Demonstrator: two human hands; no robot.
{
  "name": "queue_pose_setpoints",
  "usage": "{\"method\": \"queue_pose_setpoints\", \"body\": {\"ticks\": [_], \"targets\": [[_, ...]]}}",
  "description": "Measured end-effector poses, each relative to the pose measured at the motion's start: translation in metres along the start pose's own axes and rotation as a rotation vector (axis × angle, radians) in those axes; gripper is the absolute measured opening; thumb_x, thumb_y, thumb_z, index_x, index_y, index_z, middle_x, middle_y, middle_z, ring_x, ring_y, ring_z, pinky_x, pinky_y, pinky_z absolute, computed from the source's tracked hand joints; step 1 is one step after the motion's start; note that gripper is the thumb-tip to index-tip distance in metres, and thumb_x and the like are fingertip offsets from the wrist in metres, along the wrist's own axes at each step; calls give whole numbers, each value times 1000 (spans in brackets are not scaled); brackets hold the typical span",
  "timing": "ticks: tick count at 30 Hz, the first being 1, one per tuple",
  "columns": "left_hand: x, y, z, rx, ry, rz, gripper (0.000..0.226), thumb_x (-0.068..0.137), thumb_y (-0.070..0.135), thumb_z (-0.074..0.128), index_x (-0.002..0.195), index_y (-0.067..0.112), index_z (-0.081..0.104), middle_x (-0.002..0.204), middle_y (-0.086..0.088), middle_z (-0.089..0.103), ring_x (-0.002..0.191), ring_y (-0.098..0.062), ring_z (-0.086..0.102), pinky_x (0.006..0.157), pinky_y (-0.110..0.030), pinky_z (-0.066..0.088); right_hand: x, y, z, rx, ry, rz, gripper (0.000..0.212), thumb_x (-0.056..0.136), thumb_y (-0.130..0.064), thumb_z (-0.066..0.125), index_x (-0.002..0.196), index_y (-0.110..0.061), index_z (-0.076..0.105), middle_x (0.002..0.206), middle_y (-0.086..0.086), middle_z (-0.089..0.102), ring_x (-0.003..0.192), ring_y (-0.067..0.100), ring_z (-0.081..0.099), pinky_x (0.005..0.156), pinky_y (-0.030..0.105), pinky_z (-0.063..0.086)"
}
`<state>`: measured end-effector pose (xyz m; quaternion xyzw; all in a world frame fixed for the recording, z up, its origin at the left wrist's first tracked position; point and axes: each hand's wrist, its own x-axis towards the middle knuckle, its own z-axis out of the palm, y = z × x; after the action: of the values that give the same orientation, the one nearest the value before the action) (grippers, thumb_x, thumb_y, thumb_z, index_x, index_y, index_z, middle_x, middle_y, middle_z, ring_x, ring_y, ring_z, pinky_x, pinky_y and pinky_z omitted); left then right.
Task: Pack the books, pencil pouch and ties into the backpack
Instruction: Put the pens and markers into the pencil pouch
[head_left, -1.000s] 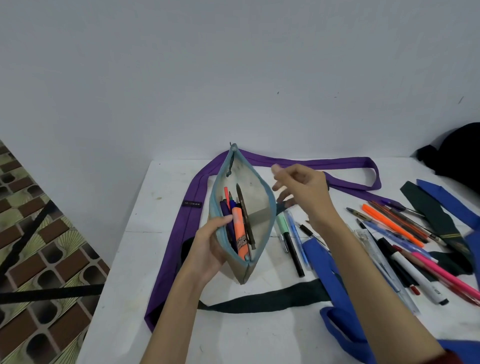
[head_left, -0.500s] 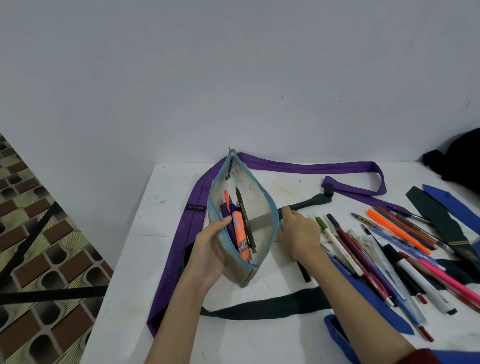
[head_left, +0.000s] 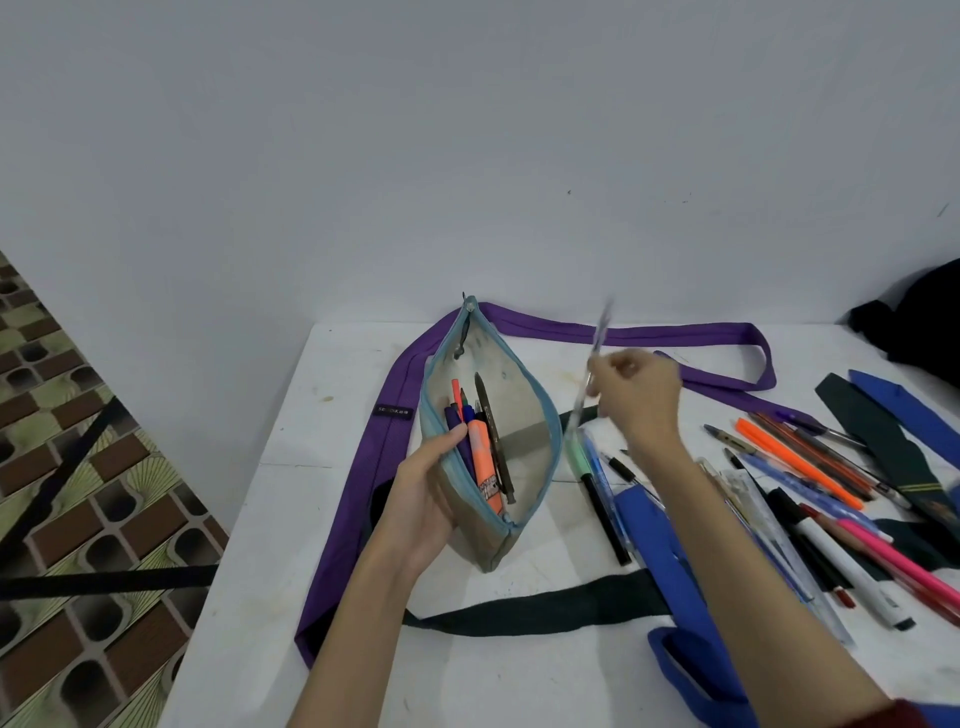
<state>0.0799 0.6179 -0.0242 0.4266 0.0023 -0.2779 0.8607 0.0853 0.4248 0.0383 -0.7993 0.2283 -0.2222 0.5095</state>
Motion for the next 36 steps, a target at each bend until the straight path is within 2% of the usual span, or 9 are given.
{"method": "queue_pose_setpoints", "body": {"ticks": [3, 5, 9, 15, 18, 21, 25, 31, 36], "targets": [[0, -1, 2, 2, -9, -6, 57, 72, 34, 63, 127, 22, 57, 116, -8, 66, 114, -26, 56, 93, -41, 48, -15, -41, -19, 336, 34, -18, 11, 86, -4, 56, 79, -2, 64, 53, 3, 61, 38, 12, 50, 41, 21, 40], [1, -2, 3, 3, -8, -4, 58, 71, 35, 63, 128, 23, 56, 117, -8, 66, 115, -27, 56, 95, -42, 47, -30, -60, -24, 352, -78, -78, 13, 86, -3, 57, 75, -4, 63, 49, 2, 60, 37, 15, 51, 39, 20, 39], [0, -2, 4, 26, -37, 6, 60, 74, 39, 63, 131, 23, 53, 123, -9, 63, 119, -28, 55, 102, -48, 42, -53, -62, -7, -30, -343, -175, 14, 80, -7, 61, 66, -10, 63, 52, 6, 63, 35, 8, 49, 45, 24, 44], [-1, -2, 5, 37, -35, 9, 57, 74, 39, 62, 128, 24, 56, 119, -9, 66, 115, -27, 58, 101, -47, 43, -57, -43, 21, -515, -265, -307, 22, 88, -26, 58, 85, -7, 69, 74, 6, 66, 74, 21, 60, 66, 29, 49], [0, -2, 5, 16, -14, 4, 57, 73, 38, 63, 128, 23, 56, 120, -10, 65, 117, -28, 57, 102, -47, 42, -52, -42, 15, -479, -214, -350, 26, 91, -30, 57, 89, -8, 70, 69, 0, 59, 70, 16, 55, 66, 25, 43], [1, -2, 4, -6, -8, 5, 49, 76, 35, 65, 123, 22, 60, 120, -11, 65, 118, -30, 55, 104, -48, 41, -45, -39, 1, -335, -90, -343, 29, 90, -26, 57, 73, -4, 69, 54, 5, 56, 55, 17, 48, 62, 29, 43], [0, -1, 4, -1, 16, 13, 43, 76, 36, 60, 117, 24, 61, 114, -9, 67, 116, -30, 56, 103, -47, 42, -27, -11, -14, -340, 19, -234, 26, 88, -22, 57, 71, -5, 67, 61, 10, 63, 59, 20, 54, 56, 22, 41], [0, -1, 4, 4, 11, 24, 39, 75, 35, 59, 112, 25, 64, 110, -8, 69, 112, -29, 58, 102, -48, 42, -21, 42, -4, -915, -346, -52, 30, 88, -41, 59, 84, -12, 52, 80, 2, 58, 73, 20, 54, 60, 27, 37], [0, -1, 4, 12, 3, 24, 38, 76, 36, 58, 112, 26, 64, 111, -8, 69, 114, -29, 57, 103, -49, 41, -27, 47, 3, -978, -396, -88, 26, 90, -36, 56, 87, -13, 42, 74, -2, 47, 74, 21, 48, 51, 26, 31]]}}
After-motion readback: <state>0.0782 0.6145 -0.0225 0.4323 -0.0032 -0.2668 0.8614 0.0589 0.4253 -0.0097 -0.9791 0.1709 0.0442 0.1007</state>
